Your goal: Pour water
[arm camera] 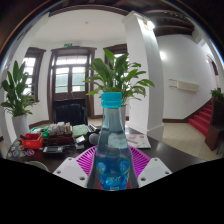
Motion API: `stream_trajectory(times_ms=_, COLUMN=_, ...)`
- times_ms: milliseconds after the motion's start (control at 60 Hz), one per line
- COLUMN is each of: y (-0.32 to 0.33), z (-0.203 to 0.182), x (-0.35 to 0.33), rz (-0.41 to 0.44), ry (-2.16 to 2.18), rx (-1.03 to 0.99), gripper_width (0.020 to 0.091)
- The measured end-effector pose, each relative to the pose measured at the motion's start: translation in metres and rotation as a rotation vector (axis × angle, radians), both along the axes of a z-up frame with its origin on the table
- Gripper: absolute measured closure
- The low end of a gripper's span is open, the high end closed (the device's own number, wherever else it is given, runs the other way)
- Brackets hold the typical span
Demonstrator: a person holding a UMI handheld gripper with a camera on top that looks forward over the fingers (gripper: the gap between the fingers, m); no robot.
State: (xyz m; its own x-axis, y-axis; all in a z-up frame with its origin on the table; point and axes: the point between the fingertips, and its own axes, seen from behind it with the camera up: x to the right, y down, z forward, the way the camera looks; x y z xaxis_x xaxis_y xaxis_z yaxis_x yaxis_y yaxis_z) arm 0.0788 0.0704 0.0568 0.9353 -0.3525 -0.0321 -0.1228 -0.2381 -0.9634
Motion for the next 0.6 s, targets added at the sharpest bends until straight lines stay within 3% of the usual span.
stream_trajectory(times_ms=100, y=0.004, z=-0.008, x=-0.001, rz=0.001, ry=0.018, rx=-0.022, gripper_width=0.0508)
stream_trajectory(times_ms=167, y=-0.005, z=-0.007, x=-0.004, rz=0.02, ry=0.013, rx=-0.039, gripper_width=0.0303)
stream_trajectory(times_ms=200, y=-0.01, z=-0.006, x=-0.008, rz=0.032, ry=0.016, rx=-0.035, gripper_width=0.0235)
stream_trajectory(times_ms=433, y=-0.082, z=-0.011, x=-0.058, rz=0.155, ry=0.072, rx=-0.083, gripper_width=0.0249)
stream_trajectory(times_ms=600, y=-0.134, z=0.031, x=-0.096, rz=0.251, ry=0.024, rx=-0.106, gripper_width=0.0243)
